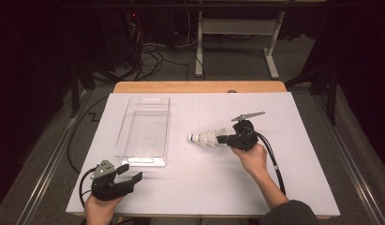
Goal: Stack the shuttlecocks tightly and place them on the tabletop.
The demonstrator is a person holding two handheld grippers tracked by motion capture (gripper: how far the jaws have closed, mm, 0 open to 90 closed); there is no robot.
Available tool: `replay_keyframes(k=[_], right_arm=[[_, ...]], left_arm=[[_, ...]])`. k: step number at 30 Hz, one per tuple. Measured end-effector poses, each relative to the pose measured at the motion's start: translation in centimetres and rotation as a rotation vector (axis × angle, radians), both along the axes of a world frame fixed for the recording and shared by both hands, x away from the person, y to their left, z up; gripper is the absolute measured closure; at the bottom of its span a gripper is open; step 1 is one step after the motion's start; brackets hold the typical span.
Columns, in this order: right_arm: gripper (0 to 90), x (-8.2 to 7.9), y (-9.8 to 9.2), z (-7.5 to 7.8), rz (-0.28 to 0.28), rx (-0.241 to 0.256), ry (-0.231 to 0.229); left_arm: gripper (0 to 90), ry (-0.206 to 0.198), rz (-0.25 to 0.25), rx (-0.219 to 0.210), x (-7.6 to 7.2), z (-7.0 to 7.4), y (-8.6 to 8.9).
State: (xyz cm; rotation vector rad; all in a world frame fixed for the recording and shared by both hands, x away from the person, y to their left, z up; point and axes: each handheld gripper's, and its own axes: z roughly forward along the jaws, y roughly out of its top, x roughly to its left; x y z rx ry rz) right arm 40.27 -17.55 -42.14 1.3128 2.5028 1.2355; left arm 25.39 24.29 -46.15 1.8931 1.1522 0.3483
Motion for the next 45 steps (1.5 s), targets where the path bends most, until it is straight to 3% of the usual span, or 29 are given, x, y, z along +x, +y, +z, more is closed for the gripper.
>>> replay_keyframes(k=[14, 26, 36, 45], right_arm=[[90.0, 0.5, 0.8, -0.9, -0.001, 0.040, 0.004], [88.4, 0.5, 0.8, -1.9, -0.021, 0.005, 0.026], [89.0, 0.7, 1.2, -2.2, -0.017, 0.011, 0.021], [77.6, 0.6, 1.2, -2.1, -0.036, 0.009, 0.008]], left_arm=[[35.0, 0.000, -0.001, -0.003, 0.0, 0.0, 0.0], [35.0, -0.002, 0.001, -0.005, 0.0, 0.0, 0.0], [35.0, -0.002, 0.000, -0.005, 0.0, 0.0, 0.0], [35.0, -0.002, 0.001, -0.006, 0.0, 0.0, 0.0]])
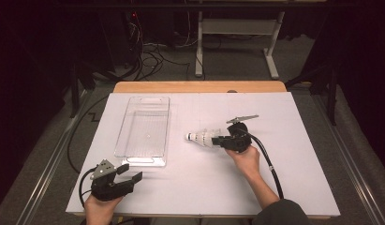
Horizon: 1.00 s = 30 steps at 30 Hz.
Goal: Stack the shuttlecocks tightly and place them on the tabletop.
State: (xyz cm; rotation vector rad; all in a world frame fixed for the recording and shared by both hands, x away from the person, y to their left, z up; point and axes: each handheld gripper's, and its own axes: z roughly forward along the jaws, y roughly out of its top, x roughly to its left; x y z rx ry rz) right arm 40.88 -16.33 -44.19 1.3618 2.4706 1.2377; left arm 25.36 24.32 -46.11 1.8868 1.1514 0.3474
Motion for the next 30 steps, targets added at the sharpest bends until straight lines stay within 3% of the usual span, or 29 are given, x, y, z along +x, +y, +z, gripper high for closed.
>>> replay_keyframes(k=[7, 17, 30], right_arm=[[63.4, -0.19, 0.07, 0.12, -0.018, -0.031, -0.017], [50.0, -0.35, -0.01, 0.22, -0.037, -0.051, -0.029], [46.4, -1.01, 0.04, 0.44, -0.030, -0.044, -0.040]], left_arm=[[35.0, -0.001, 0.000, 0.000, -0.03, 0.01, 0.00], [35.0, -0.001, -0.003, -0.002, 0.04, 0.02, 0.00], [35.0, 0.002, 0.000, -0.014, 0.07, -0.03, 0.16]])
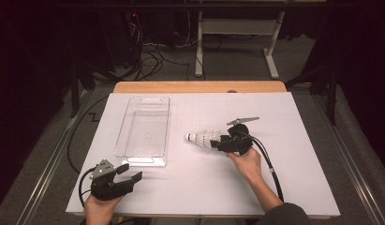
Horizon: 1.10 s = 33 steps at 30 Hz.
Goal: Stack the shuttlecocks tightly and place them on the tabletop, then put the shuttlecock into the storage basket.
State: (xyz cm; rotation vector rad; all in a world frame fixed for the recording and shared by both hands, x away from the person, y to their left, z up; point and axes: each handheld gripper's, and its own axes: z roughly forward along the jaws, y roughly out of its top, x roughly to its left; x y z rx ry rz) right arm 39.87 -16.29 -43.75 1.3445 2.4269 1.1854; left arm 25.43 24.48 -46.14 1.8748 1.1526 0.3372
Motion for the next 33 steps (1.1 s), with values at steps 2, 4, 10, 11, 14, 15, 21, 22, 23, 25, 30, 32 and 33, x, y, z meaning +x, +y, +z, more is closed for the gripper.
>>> replay_keyframes(k=[2, 4, 10, 11, 14, 15, 21, 22, 23, 25, 30, 32, 33], right_arm=[[45.7, 0.0, 0.0, 0.1, 0.002, 0.000, -0.008], [45.1, -0.1, 0.1, 0.1, -0.001, 0.000, -0.009], [44.2, -0.3, 0.5, -0.1, 0.009, -0.012, -0.018], [44.2, -0.3, 0.6, -0.1, 0.011, -0.016, -0.025], [44.1, -0.3, 0.8, -0.2, 0.014, -0.022, -0.038], [44.0, -0.3, 0.9, -0.1, 0.014, -0.023, -0.040], [43.9, -0.4, 1.2, -0.1, 0.024, -0.040, -0.071], [43.9, -0.4, 1.3, -0.1, 0.024, -0.041, -0.076], [43.9, -0.3, 1.3, 0.0, 0.022, -0.043, -0.076], [43.9, -0.3, 1.4, -0.1, 0.023, -0.044, -0.075], [43.8, -0.4, 1.8, -0.3, 0.028, -0.044, -0.071], [43.8, -0.4, 2.0, -0.3, 0.033, -0.046, -0.070], [43.7, -0.3, 2.1, -0.3, 0.036, -0.049, -0.070]], left_arm=[[35.0, 0.000, 0.000, 0.000, 0.0, 0.0, 0.0], [35.0, -0.001, -0.001, 0.001, 0.0, 0.0, 0.0], [35.0, -0.001, 0.000, -0.001, 0.0, 0.0, 0.0], [35.0, -0.001, 0.000, -0.002, 0.0, 0.0, 0.0], [35.0, -0.003, -0.003, 0.001, 0.0, 0.0, 0.0], [35.0, -0.002, -0.002, 0.000, -0.1, 0.0, 0.0], [35.0, 0.000, -0.002, -0.002, 0.0, 0.0, 0.1], [35.0, 0.000, -0.002, -0.003, 0.0, 0.0, 0.1], [35.0, 0.000, -0.001, -0.004, 0.0, 0.0, 0.1], [35.0, -0.001, -0.004, -0.002, 0.0, 0.1, 0.1], [35.0, -0.001, -0.005, -0.003, -0.1, 0.1, 0.1], [35.0, -0.001, -0.004, -0.004, -0.1, 0.1, 0.1], [35.0, -0.002, -0.004, -0.006, 0.0, 0.1, 0.1]])
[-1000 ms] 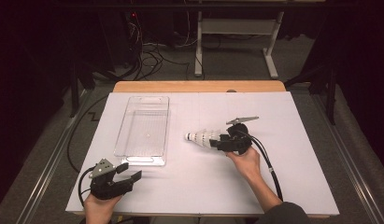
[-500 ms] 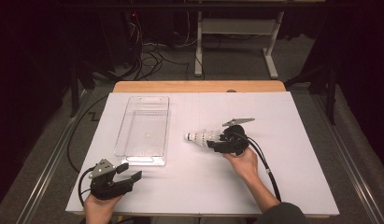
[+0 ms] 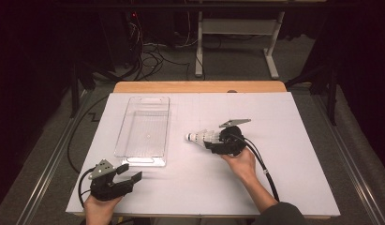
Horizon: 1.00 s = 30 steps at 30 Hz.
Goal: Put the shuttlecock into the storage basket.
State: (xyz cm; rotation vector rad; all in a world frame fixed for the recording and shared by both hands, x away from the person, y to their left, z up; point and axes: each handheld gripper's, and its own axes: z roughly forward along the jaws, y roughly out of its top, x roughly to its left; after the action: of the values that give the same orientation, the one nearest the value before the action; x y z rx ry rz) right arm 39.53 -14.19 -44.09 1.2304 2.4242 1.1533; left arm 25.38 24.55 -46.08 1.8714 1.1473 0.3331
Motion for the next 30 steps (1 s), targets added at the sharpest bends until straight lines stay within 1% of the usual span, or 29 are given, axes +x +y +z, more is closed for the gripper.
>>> replay_keyframes(k=[2, 4, 7, 10, 14, 19, 30], right_arm=[[43.8, 0.1, 0.1, 0.0, 0.002, 0.002, -0.003], [43.8, 0.2, 0.3, 0.0, 0.003, -0.007, -0.006], [43.8, 0.3, 0.4, 0.1, 0.002, -0.002, -0.010], [43.7, 0.3, 0.6, 0.0, 0.007, -0.003, -0.002], [43.7, 0.4, 0.8, -0.3, 0.006, 0.002, 0.001], [44.2, 0.5, 1.1, -0.5, 0.005, 0.004, 0.006], [49.8, 0.8, 1.5, -0.7, -0.011, 0.008, 0.024]], left_arm=[[35.0, -0.001, -0.001, -0.002, 0.0, 0.0, 0.0], [35.0, -0.004, -0.004, 0.002, 0.0, 0.1, -0.1], [35.1, -0.012, -0.004, 0.006, -0.2, 0.2, -0.2], [35.1, -0.006, -0.003, 0.003, -0.1, 0.1, -0.1], [35.1, -0.009, -0.007, 0.009, -0.1, 0.1, -0.2], [35.1, -0.009, -0.003, 0.005, -0.1, 0.1, -0.1], [35.1, -0.009, -0.004, 0.008, -0.1, 0.1, -0.1]])
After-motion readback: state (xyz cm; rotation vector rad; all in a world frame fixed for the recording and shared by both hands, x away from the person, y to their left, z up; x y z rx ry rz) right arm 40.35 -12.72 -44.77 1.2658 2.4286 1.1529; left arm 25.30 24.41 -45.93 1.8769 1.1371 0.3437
